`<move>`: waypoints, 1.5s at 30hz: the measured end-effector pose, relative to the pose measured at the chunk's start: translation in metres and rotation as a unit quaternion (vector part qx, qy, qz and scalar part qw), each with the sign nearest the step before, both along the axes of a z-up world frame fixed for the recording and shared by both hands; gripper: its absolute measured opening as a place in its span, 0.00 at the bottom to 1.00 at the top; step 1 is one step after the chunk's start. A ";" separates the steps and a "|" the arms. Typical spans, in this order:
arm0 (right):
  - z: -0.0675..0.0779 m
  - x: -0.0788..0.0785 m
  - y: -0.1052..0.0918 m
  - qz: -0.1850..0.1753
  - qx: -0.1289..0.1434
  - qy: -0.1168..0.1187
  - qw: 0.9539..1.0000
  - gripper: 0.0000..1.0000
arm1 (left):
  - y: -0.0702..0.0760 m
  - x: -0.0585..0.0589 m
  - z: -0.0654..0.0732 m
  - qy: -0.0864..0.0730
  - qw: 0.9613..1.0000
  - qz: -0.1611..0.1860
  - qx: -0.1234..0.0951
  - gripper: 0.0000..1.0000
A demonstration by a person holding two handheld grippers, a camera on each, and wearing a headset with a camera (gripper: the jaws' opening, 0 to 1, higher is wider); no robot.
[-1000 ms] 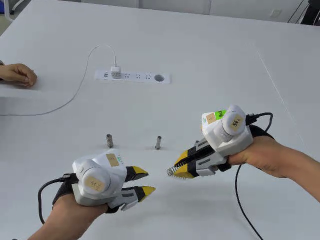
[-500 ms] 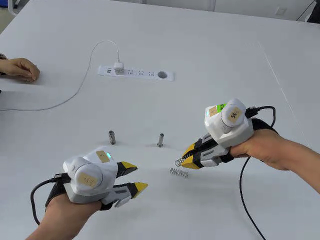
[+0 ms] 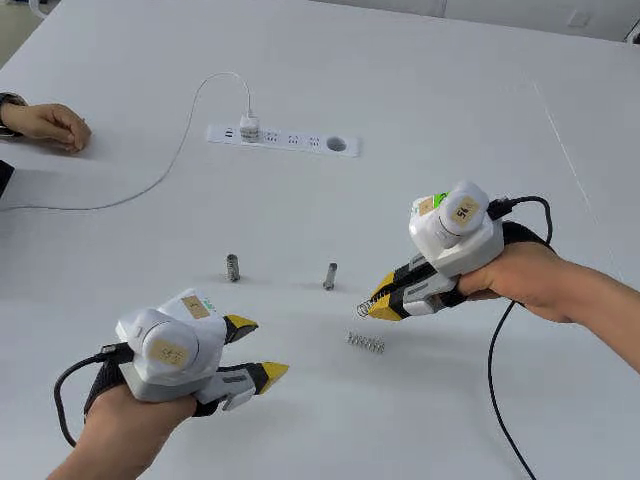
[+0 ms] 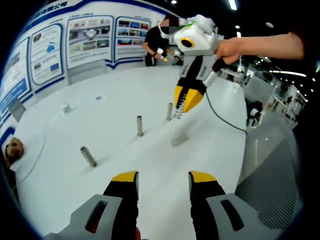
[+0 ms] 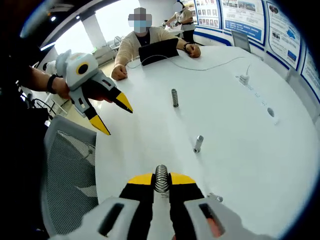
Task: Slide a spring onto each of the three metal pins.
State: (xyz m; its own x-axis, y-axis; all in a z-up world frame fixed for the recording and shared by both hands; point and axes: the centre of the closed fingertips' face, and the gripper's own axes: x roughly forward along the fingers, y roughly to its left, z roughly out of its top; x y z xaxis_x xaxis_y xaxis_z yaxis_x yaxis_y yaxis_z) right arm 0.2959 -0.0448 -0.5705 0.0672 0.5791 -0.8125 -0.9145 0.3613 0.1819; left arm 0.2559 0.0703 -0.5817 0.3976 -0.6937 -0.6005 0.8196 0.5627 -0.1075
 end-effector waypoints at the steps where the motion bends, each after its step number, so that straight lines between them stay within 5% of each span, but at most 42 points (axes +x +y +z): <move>1: -0.002 0.002 0.000 -0.001 -0.001 0.001 1.000 0.12 | 0.002 0.000 0.000 0.001 1.000 0.003 0.000 0.41; 23: -0.021 0.042 0.003 -0.020 -0.023 -0.005 1.000 0.12 | 0.031 0.005 -0.014 0.020 0.998 0.053 0.004 0.54; 45: -0.014 0.072 0.015 -0.009 -0.037 -0.016 0.999 0.12 | 0.040 0.009 -0.017 0.027 0.997 0.067 0.005 0.63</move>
